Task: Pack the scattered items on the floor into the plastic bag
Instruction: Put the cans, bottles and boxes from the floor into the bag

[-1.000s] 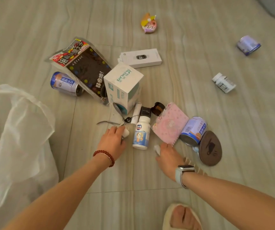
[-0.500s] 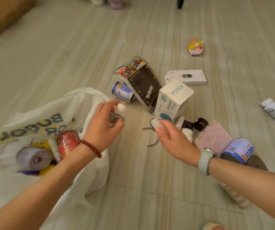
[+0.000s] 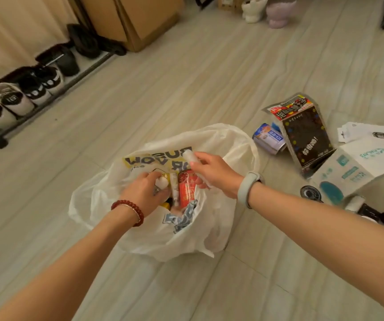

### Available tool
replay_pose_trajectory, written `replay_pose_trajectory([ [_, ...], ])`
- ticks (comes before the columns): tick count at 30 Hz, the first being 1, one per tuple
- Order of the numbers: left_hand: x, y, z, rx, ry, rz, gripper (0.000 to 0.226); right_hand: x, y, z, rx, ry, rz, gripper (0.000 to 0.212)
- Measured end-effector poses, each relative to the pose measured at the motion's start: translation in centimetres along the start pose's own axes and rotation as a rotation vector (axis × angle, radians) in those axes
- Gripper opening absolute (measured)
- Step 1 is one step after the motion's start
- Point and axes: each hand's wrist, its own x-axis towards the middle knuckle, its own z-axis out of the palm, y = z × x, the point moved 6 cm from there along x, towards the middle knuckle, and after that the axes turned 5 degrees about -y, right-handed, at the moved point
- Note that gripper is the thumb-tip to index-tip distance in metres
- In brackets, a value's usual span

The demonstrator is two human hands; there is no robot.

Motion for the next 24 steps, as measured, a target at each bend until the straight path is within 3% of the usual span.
replay_pose_trajectory([
  [5,0.6,-0.6,0.5,-0.052,0.018,-0.041,0.043,2.0,0.7,-0.2,-0.156,0.069,0.082,0.042],
  [8,0.7,0.3,-0.6,-0.17,0.136,-0.007,0.04,1.3,2.0,-0.7,-0.073,0.068,0.162,0.04],
  [12,0.7,3.4,-1.4,-0.194,0.293,0.114,0.035,-0.9,1.4,-3.8,-0.14,0.166,-0.011,0.035],
  [15,0.7,7.8,-0.6,-0.194,0.331,0.304,0.03,-4.8,2.6,-8.3,-0.289,0.277,-0.083,0.032],
  [20,0.3,18.0,5.4,-0.173,0.133,0.577,0.042,-13.7,10.7,-16.3,-0.748,0.376,0.086,0.031],
  [24,-0.2,24.6,13.5,-0.004,-0.155,0.599,0.05,-19.2,16.3,-20.3,-1.008,0.32,0.286,0.051],
])
